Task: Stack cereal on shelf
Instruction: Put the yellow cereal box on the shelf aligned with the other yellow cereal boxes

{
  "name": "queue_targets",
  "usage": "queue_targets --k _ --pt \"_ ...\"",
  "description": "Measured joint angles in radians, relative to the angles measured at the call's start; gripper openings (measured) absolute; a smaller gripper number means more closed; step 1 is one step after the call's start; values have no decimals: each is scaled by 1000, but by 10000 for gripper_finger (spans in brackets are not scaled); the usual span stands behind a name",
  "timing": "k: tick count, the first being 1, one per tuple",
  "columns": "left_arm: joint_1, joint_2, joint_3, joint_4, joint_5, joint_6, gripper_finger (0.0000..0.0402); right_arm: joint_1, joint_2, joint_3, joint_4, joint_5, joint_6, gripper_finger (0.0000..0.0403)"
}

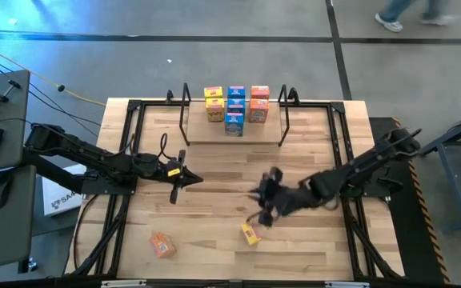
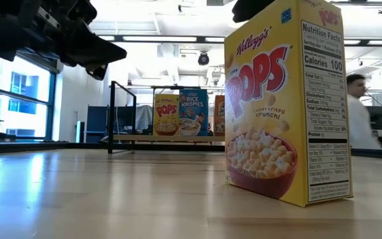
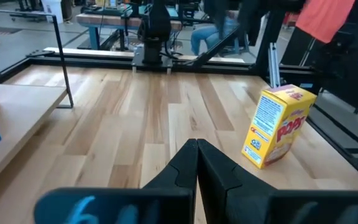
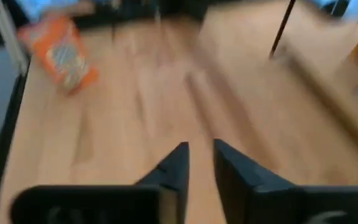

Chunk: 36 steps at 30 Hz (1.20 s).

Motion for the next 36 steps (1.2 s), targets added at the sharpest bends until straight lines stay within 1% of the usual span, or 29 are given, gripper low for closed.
queue_targets --k 4,8,11,13,16,18,21,23,27,32,36 --pt "0 0 0 -2 0 -1 0 82 123 174 -210 -10 201 151" --pt "-6 0 0 -1 -1 -12 0 148 271 358 -373 -49 401 239" --pt "-16 0 0 -1 -2 -11 0 192 383 518 -522 -56 551 284" --pt "-21 0 0 -1 -2 -10 0 213 458 632 -642 -57 655 301" --pt "-27 0 0 -1 -2 -8 0 230 560 790 -840 -51 812 311" --pt "-30 0 0 -1 -2 -8 0 232 620 873 -935 -47 882 312" --pt "-33 0 0 -1 -2 -8 0 231 697 949 -1012 -47 958 312" --pt "-33 0 0 -1 -2 -9 0 231 731 981 -1023 -47 984 312" --pt "-33 0 0 -1 -2 -9 0 223 759 990 -1025 -47 1054 312" --pt "-36 0 0 -1 -2 -16 0 223 759 948 -1024 -48 1139 311" --pt "-50 0 0 -1 -2 -16 0 225 759 904 -996 -47 1157 293"
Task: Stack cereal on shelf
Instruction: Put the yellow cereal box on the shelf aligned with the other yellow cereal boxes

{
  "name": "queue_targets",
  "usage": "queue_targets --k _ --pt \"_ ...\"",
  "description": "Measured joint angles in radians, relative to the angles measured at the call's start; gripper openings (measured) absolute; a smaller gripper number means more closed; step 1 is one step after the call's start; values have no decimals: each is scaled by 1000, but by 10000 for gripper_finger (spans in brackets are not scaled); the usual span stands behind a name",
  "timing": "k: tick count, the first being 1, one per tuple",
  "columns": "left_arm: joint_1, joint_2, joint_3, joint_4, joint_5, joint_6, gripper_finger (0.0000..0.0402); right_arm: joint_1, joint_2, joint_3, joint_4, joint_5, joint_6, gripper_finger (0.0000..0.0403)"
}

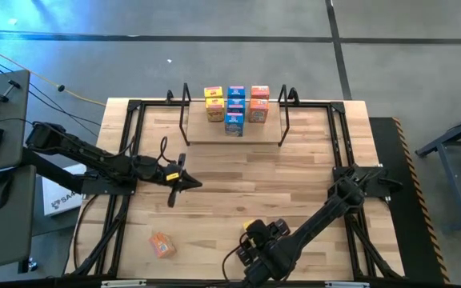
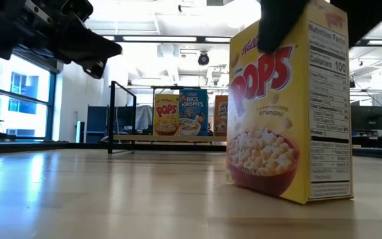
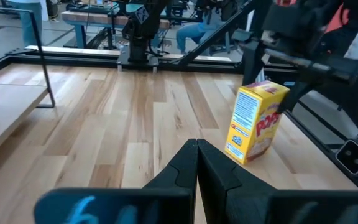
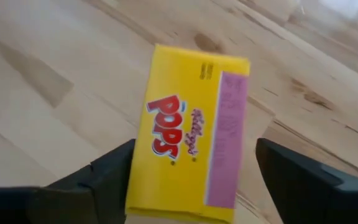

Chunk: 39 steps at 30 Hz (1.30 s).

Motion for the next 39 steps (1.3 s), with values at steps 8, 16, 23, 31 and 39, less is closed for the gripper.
queue_targets --k 8,16,23,31,39 --pt "-17 0 0 2 -32 0 0 0 0 -18 104 29 -99 197" --pt "-16 -34 0 8 -42 0 0 -10 -2 -16 116 71 -242 156" --pt "-14 -107 1 3 -41 35 0 -125 -13 46 115 99 -676 177" --pt "-13 -192 1 -101 -41 42 0 -375 -14 62 268 -64 -1405 172" --pt "-13 -304 1 -228 -43 42 0 -604 -14 48 418 -277 -1733 172"
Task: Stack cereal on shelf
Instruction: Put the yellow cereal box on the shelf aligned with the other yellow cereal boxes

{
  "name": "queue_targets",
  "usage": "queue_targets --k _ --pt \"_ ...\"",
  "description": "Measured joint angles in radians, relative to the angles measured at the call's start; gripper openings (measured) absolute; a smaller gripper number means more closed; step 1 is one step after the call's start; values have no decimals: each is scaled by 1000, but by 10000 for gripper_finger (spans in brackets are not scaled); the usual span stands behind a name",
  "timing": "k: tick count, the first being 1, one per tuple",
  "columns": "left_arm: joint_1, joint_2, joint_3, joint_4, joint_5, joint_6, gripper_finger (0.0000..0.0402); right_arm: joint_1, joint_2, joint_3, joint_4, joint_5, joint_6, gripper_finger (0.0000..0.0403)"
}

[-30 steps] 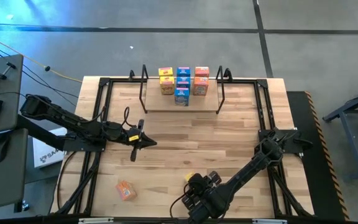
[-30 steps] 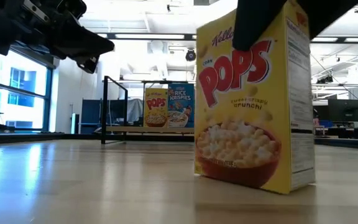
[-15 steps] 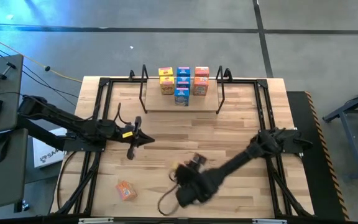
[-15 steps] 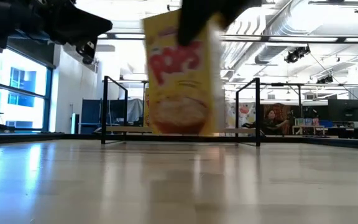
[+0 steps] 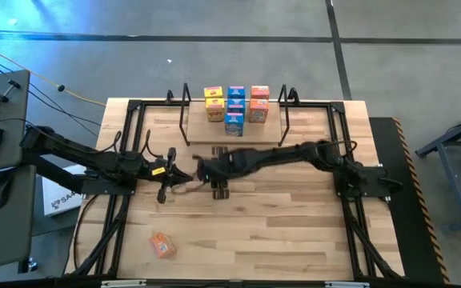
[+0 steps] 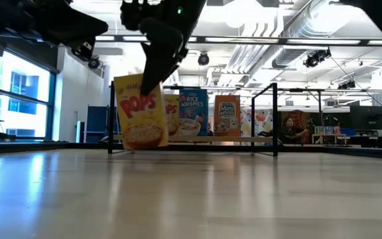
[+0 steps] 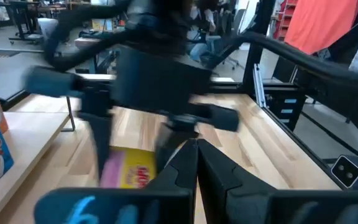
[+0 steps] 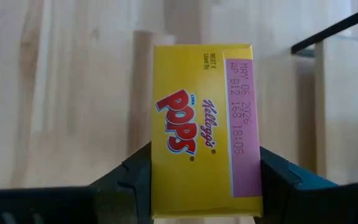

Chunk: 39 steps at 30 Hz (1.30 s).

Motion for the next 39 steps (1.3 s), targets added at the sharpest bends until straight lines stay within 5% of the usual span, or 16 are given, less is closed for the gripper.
queue_targets --k 11,24,39 --pt "0 -110 0 -185 -99 -15 0 -141 0 0 80 -182 -114 172" --pt "0 -114 0 -229 -158 -53 1 -171 55 -1 91 -223 -104 175" --pt "1 -114 42 -303 -153 -44 72 -124 30 0 107 -203 -85 274"
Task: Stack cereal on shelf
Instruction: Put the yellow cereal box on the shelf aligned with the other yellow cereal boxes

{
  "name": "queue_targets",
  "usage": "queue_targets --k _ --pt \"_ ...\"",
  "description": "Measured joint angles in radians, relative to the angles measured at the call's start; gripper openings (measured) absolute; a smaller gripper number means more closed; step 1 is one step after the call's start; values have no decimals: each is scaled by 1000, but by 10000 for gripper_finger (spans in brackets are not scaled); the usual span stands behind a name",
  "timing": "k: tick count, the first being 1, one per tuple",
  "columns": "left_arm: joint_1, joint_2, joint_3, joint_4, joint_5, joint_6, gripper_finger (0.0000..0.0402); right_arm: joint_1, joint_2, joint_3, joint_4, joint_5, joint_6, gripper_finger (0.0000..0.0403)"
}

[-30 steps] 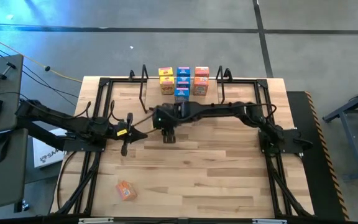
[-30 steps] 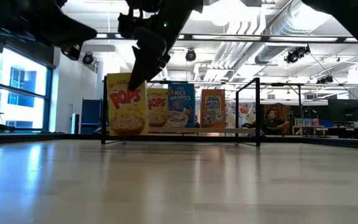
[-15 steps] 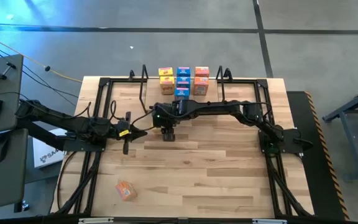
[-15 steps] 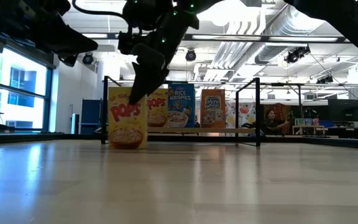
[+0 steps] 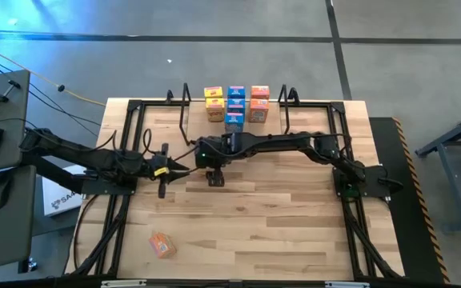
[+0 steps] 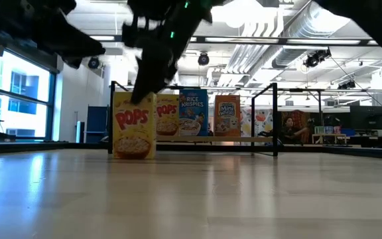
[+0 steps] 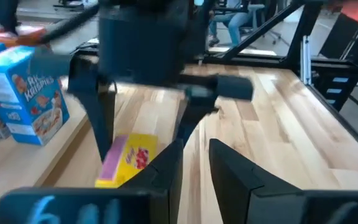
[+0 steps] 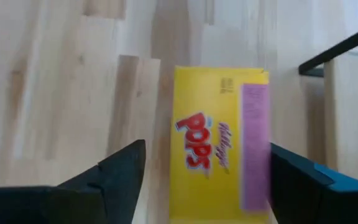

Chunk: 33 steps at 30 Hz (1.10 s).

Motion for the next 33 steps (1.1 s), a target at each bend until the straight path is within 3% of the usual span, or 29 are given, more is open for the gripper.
queue_targets --k 7,10,13,17,20,22,29,33 --pt "17 8 138 -164 3 9 47 62 -174 0 -136 128 32 274" --pt "47 30 187 -244 5 11 35 100 -251 1 -235 172 70 255" --pt "92 76 242 -298 53 11 20 145 -286 1 -299 255 78 208" --pt "156 159 304 -345 174 14 2 180 -297 -37 -272 265 94 110" --pt "199 230 350 -394 238 16 9 191 -330 -182 -134 263 94 34" --pt "221 281 385 -447 261 39 23 193 -367 -325 3 253 95 9" --pt "268 467 541 -646 303 158 107 196 -577 -900 647 247 177 22" --pt "290 585 654 -730 299 219 162 211 -676 -1119 969 274 176 5"
